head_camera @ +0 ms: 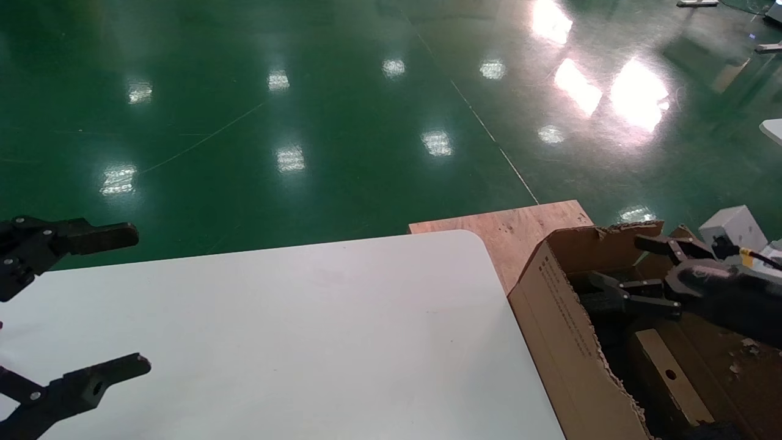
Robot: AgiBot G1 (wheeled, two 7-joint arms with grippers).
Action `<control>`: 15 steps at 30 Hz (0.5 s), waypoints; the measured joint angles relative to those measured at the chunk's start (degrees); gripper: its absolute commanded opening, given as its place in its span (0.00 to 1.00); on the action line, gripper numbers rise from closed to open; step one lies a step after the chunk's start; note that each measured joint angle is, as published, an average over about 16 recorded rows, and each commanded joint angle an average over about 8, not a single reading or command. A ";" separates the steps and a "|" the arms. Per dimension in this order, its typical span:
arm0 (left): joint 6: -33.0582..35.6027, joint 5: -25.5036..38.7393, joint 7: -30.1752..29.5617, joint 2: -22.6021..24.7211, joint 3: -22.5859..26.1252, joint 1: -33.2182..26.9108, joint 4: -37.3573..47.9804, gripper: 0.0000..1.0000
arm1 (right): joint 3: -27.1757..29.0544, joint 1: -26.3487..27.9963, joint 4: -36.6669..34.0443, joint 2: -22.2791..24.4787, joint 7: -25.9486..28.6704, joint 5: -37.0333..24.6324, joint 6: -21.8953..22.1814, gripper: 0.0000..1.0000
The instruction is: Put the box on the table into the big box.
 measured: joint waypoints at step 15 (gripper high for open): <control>-0.02 0.00 0.01 -0.01 0.00 0.01 0.01 1.00 | 5.30 -3.18 4.51 -1.22 1.12 -2.21 2.26 1.00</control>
